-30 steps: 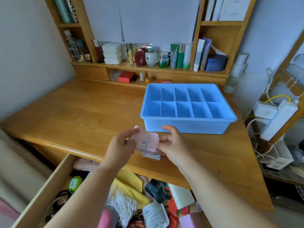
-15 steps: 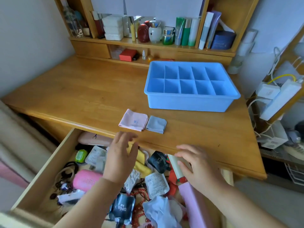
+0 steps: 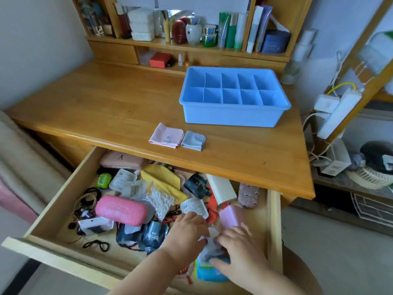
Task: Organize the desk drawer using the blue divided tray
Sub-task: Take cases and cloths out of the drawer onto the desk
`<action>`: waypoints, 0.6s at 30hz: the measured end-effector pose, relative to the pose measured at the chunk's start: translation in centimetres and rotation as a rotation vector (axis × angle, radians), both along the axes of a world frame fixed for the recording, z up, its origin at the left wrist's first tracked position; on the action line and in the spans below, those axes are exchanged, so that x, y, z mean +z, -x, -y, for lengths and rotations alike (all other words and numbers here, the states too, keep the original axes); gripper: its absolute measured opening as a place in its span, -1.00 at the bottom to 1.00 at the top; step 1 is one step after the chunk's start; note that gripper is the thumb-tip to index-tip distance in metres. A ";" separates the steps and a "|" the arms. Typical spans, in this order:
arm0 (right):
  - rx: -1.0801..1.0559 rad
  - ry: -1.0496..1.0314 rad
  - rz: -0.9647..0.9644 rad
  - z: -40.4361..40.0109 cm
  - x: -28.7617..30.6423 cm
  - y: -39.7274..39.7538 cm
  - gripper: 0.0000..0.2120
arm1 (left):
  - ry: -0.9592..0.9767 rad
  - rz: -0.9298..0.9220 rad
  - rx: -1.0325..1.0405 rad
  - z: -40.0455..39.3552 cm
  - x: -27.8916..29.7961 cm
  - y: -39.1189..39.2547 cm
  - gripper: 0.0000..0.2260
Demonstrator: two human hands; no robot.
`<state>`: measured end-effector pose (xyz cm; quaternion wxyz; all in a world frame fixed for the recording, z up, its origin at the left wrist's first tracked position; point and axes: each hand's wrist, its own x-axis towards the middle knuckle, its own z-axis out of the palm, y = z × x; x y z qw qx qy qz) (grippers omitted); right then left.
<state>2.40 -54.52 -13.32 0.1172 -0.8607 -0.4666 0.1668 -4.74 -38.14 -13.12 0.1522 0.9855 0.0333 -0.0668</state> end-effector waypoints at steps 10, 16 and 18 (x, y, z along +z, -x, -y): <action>-0.329 -0.429 -0.612 -1.4 6.6 -2.5 -0.90 | 0.602 0.038 0.138 -1.5 10.0 -1.4 -0.94; -0.292 -0.422 -0.664 1.1 10.3 -5.4 -0.86 | 0.577 -0.108 0.099 -1.8 13.3 -2.5 -0.91; -0.314 -0.465 -0.619 2.0 11.1 -6.2 -0.81 | 0.547 -0.115 0.095 -2.0 13.7 -2.8 -0.90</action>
